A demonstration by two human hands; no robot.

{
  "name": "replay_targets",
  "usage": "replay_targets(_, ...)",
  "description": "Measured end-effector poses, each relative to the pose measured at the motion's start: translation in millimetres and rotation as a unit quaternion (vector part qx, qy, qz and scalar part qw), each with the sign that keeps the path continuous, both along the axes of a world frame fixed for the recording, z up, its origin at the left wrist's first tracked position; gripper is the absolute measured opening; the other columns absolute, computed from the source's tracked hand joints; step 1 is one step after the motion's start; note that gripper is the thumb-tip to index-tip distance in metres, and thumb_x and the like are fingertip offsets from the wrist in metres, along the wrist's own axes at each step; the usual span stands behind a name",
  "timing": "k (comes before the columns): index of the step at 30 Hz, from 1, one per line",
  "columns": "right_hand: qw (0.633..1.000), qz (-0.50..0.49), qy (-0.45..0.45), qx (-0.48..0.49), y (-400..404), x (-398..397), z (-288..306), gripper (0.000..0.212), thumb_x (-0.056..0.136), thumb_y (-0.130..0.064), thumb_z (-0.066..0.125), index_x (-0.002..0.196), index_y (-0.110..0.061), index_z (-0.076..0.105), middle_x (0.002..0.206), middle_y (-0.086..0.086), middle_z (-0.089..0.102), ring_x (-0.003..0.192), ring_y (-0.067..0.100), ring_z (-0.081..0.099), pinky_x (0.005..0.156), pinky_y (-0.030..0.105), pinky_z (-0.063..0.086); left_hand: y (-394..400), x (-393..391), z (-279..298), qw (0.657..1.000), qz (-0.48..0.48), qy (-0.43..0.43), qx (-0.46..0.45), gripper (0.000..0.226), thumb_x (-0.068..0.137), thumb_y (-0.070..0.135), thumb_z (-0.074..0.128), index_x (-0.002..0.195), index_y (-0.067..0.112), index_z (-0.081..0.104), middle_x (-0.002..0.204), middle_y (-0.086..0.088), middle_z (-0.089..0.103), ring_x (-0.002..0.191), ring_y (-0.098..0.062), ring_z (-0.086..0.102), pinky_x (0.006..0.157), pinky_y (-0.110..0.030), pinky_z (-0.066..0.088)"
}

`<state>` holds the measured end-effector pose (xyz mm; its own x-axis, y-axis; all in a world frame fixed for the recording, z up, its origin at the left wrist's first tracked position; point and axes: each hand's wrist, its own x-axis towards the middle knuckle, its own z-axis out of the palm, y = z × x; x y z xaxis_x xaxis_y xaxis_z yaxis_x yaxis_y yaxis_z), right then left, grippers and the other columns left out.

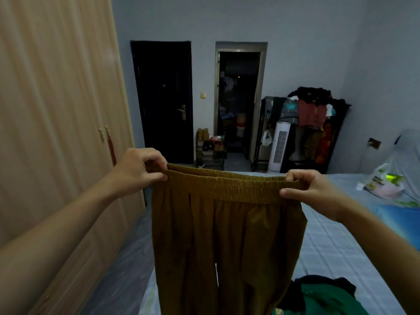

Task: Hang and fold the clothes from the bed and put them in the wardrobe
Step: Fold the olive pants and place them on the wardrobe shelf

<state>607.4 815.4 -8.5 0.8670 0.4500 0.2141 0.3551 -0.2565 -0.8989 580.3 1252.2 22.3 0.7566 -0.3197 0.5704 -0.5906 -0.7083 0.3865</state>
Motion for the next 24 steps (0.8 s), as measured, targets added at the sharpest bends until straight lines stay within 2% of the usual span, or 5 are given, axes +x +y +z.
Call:
replay_targets(7, 0.98, -0.144, -0.135, -0.002, 5, 0, -4, 0.017, 0.08, -0.011, 0.075, 0.08, -0.002, 0.061, 0.078, 0.008, 0.066, 0.07, 0.023, 0.067, 0.06, 0.03, 0.058, 5, 3, -8, 0.996, -0.004, -0.057, 0.072, 0.026, 0.077, 0.013, 0.083, 0.08, 0.027, 0.062, 0.077, 0.009, 0.065, 0.069, -0.01, 0.064, 0.058, -0.031, 0.055)
replay_targets(11, 0.969, -0.164, -0.184, 0.018, 1, 2, -3, 0.013, 0.081, -0.005, 0.074, 0.08, -0.007, 0.061, 0.073, 0.004, 0.067, 0.06, 0.015, 0.065, 0.054, 0.022, 0.054, 7, 5, -14, 0.993, -0.01, -0.098, 0.064, 0.021, 0.078, 0.004, 0.08, 0.083, 0.015, 0.063, 0.08, 0.004, 0.064, 0.072, -0.011, 0.065, 0.06, -0.039, 0.057)
replay_targets(16, 0.971, -0.13, -0.184, 0.079, -2, 2, -1, 0.023, 0.083, 0.005, 0.07, 0.095, -0.009, 0.057, 0.072, 0.014, 0.065, 0.063, 0.02, 0.064, 0.059, 0.021, 0.055, 6, 4, -13, 0.999, 0.004, -0.007, -0.036, 0.033, 0.081, 0.008, 0.078, 0.106, 0.026, 0.064, 0.088, 0.005, 0.068, 0.082, -0.013, 0.068, 0.072, -0.035, 0.058)
replay_targets(18, 0.97, -0.143, -0.175, 0.094, -1, 2, 0, 0.028, 0.08, 0.003, 0.073, 0.103, -0.008, 0.063, 0.081, 0.008, 0.073, 0.073, 0.016, 0.072, 0.064, 0.02, 0.057, 5, 2, -10, 0.997, -0.032, 0.048, -0.05, 0.019, 0.084, 0.019, 0.074, 0.097, 0.033, 0.071, 0.089, 0.005, 0.071, 0.082, -0.011, 0.069, 0.073, -0.033, 0.057)
replay_targets(24, 0.985, -0.132, -0.066, 0.086, -4, 8, -6, 0.008, 0.086, -0.008, 0.069, 0.093, -0.012, 0.068, 0.084, 0.004, 0.071, 0.079, 0.016, 0.071, 0.065, 0.022, 0.056, 4, 2, -17, 0.959, -0.092, 0.185, -0.197, 0.014, 0.089, 0.027, 0.066, 0.098, 0.016, 0.07, 0.093, -0.012, 0.068, 0.09, -0.03, 0.065, 0.082, -0.042, 0.053)
